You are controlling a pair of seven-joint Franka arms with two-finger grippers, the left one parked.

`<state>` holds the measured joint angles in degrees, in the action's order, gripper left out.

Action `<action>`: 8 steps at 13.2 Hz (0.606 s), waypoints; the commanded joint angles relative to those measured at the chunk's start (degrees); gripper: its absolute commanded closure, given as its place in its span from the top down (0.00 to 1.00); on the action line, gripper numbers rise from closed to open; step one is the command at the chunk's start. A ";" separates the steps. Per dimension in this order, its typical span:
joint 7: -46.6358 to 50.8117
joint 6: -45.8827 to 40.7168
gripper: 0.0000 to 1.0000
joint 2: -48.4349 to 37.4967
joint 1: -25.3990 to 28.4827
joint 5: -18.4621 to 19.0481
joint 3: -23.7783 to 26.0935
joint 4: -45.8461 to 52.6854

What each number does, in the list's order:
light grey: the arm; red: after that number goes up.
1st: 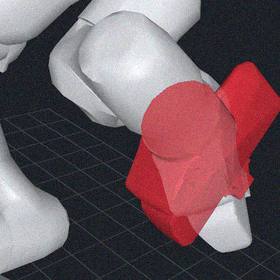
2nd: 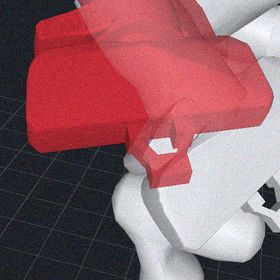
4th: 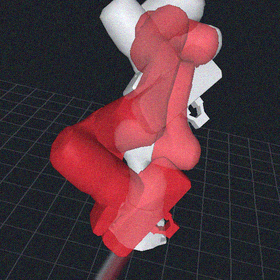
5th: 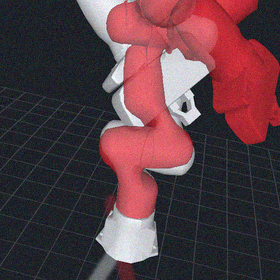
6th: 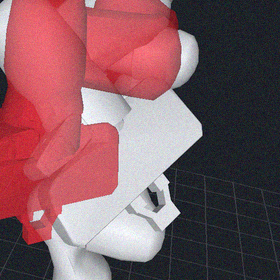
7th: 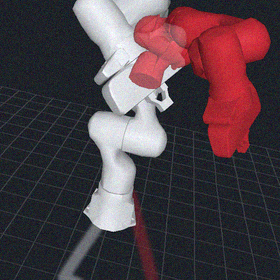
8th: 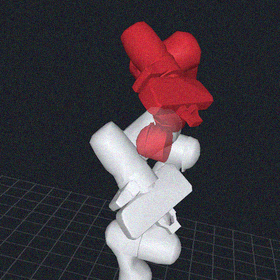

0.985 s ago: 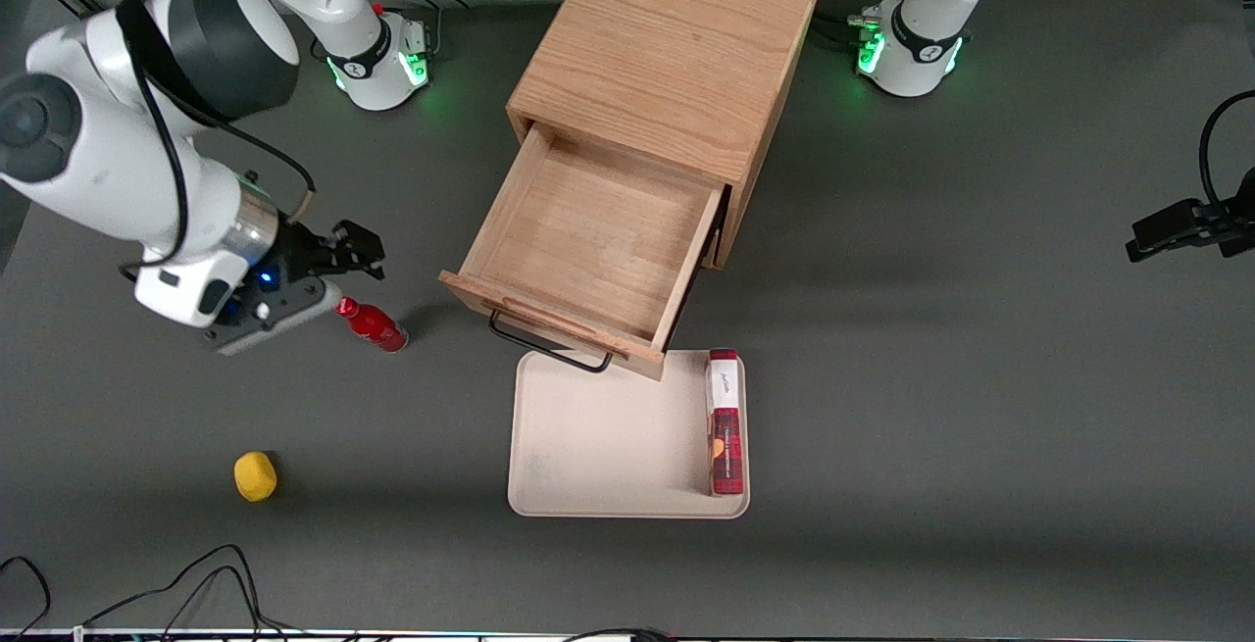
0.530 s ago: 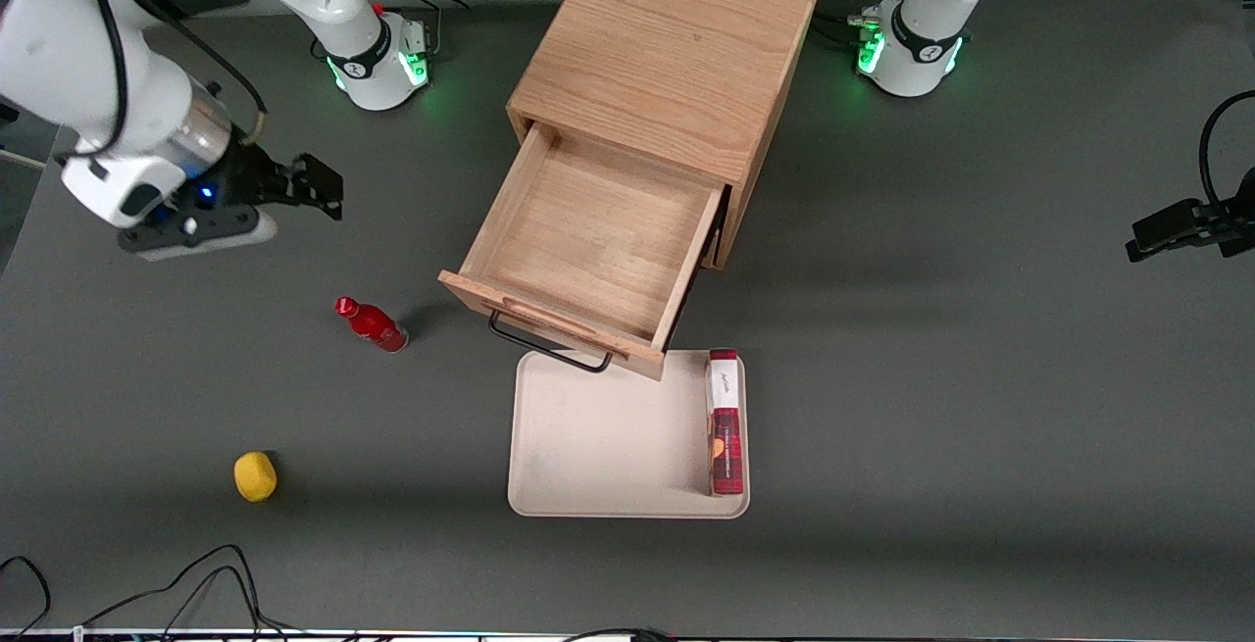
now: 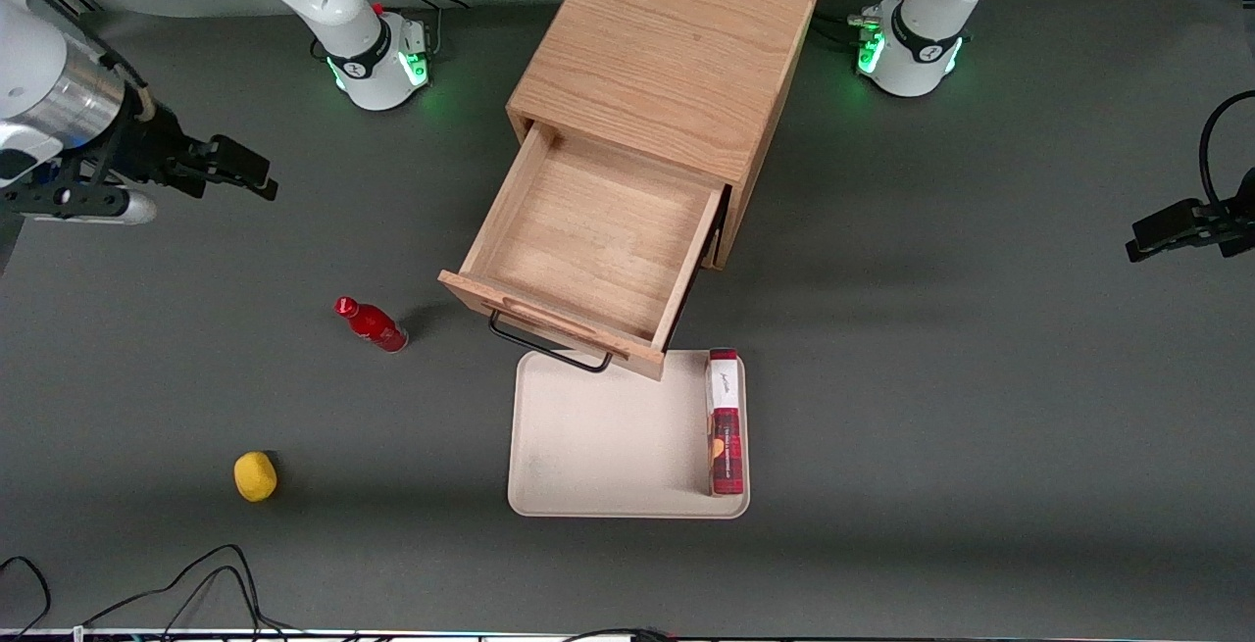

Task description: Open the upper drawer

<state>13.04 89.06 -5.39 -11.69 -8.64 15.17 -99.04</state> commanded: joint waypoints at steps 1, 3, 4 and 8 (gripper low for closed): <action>0.84 -0.55 1.00 0.38 -2.90 -3.31 0.65 -0.37; 0.93 -0.55 1.00 -0.06 -3.52 -2.96 0.30 -0.37; 1.20 -0.55 1.00 -0.49 -3.69 -1.66 0.30 -0.46; 1.64 -0.64 1.00 -1.64 -3.96 5.11 0.74 -0.63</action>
<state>13.17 89.04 -5.70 -14.97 -6.43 15.12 -99.40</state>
